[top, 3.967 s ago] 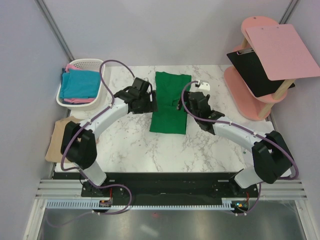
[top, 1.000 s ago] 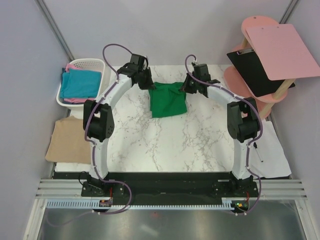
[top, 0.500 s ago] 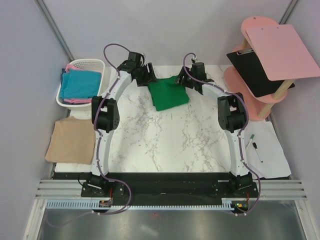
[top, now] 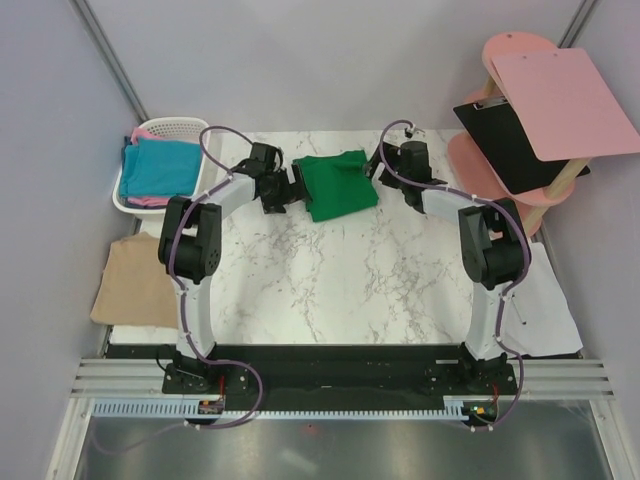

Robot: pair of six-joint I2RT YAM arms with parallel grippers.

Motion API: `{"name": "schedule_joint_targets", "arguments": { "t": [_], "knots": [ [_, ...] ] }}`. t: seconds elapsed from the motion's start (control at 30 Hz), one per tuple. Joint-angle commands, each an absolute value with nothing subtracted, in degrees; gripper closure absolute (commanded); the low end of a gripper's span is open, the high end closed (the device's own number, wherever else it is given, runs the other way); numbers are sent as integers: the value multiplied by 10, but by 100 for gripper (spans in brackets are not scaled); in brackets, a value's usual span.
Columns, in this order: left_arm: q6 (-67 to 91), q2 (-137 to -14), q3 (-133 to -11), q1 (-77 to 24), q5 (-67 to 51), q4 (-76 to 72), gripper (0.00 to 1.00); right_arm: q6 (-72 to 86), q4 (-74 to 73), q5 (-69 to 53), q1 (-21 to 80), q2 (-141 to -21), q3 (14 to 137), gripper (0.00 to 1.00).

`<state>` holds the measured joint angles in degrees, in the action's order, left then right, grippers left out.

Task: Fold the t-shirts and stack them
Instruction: Fold the long partially folded tshirt into a neat square, then smooth out wrinkles on the folded tshirt

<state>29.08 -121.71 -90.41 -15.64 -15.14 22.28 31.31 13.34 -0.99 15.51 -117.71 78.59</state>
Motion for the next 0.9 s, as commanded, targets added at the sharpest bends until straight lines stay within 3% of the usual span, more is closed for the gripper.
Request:
{"name": "schedule_joint_targets", "arguments": {
  "t": [0.0, 0.1, 0.2, 0.33, 0.63, 0.87],
  "knots": [
    [329, -1189, -851, -172, -185, 133, 3, 323, 191, 1, 153, -1118, 709, 2],
    [339, -1202, -838, -186, -193, 111, 7, 336, 205, 2, 153, -1087, 658, 2],
    [352, -1229, -844, -203, -207, 94, 19, 344, 207, -25, 152, -1055, 625, 2],
    [359, -1260, -862, -211, -242, 89, 98, 341, 193, -33, 154, -1032, 597, 2],
    [316, -1136, -689, -215, -230, 131, 98, 214, 71, 105, 225, -941, 566, 2],
    [289, -994, -571, -216, -207, 224, 98, 176, 26, 110, 264, -918, 552, 2]
  ]
}}
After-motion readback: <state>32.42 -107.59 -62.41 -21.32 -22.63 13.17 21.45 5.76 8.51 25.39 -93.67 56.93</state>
